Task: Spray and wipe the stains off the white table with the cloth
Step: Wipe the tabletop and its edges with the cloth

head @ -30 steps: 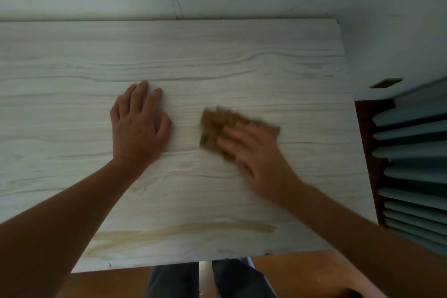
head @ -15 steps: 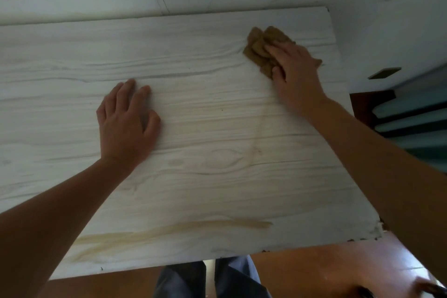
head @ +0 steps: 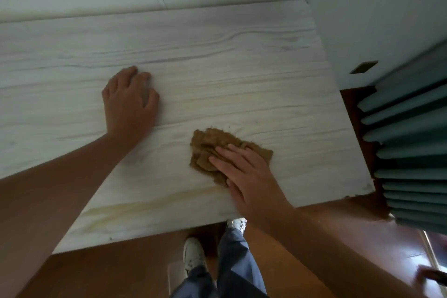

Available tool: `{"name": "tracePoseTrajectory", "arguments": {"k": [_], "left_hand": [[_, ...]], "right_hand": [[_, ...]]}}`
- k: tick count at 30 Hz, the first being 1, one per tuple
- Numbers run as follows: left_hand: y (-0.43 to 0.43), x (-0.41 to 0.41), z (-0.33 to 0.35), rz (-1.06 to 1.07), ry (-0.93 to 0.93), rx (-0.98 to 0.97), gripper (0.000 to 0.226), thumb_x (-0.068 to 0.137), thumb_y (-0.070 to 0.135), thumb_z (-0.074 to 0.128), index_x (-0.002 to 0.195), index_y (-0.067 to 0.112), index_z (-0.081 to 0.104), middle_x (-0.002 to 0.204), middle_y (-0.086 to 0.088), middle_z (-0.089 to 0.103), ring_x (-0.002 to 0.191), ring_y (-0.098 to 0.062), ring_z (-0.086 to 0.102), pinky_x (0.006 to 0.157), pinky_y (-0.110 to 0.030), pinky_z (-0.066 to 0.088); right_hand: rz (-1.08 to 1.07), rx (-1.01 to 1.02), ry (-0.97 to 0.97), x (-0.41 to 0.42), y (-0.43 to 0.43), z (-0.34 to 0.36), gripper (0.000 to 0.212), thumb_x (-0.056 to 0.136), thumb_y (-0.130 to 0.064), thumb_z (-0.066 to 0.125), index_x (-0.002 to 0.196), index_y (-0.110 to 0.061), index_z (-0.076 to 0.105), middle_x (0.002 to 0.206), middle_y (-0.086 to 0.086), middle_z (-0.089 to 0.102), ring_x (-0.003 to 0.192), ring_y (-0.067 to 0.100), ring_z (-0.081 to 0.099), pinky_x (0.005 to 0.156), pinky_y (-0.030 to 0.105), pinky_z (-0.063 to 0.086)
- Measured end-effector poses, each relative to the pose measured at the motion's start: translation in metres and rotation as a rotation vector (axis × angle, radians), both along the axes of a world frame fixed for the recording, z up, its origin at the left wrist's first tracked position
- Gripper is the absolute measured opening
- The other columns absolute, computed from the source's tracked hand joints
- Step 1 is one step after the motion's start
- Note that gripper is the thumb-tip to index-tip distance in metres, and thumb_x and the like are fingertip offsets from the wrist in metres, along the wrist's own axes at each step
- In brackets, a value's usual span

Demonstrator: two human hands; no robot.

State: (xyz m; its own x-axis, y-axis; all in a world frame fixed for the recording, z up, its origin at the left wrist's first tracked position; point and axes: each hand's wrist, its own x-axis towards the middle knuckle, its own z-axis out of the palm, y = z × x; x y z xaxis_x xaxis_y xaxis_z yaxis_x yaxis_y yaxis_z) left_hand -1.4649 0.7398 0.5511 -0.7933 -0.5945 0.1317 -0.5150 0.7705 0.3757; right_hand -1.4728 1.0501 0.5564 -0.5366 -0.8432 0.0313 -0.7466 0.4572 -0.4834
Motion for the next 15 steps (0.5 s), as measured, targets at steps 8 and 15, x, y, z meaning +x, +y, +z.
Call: {"name": "tracePoseTrajectory", "arguments": {"k": [8, 15], "left_hand": [[0.065, 0.094, 0.016, -0.242, -0.129, -0.021, 0.056, 0.093, 0.043, 0.037, 0.139, 0.018, 0.056, 0.154, -0.01, 0.047, 0.144, -0.032, 0.041, 0.119, -0.05, 0.028], [0.073, 0.146, -0.002, -0.358, -0.145, -0.042, 0.058, 0.098, 0.041, 0.033, 0.148, 0.018, 0.052, 0.162, -0.01, 0.039, 0.152, -0.029, 0.031, 0.125, -0.048, 0.022]], "right_hand": [[-0.007, 0.044, 0.058, 0.01, 0.008, 0.003, 0.051, 0.096, -0.016, 0.043, 0.147, -0.02, 0.05, 0.154, 0.0, 0.046, 0.144, 0.022, 0.038, 0.12, 0.04, 0.027], [-0.492, 0.042, 0.054, -0.046, 0.03, 0.008, 0.05, 0.099, -0.015, 0.048, 0.149, -0.016, 0.047, 0.151, 0.01, 0.047, 0.141, 0.027, 0.038, 0.124, 0.045, 0.019]]}}
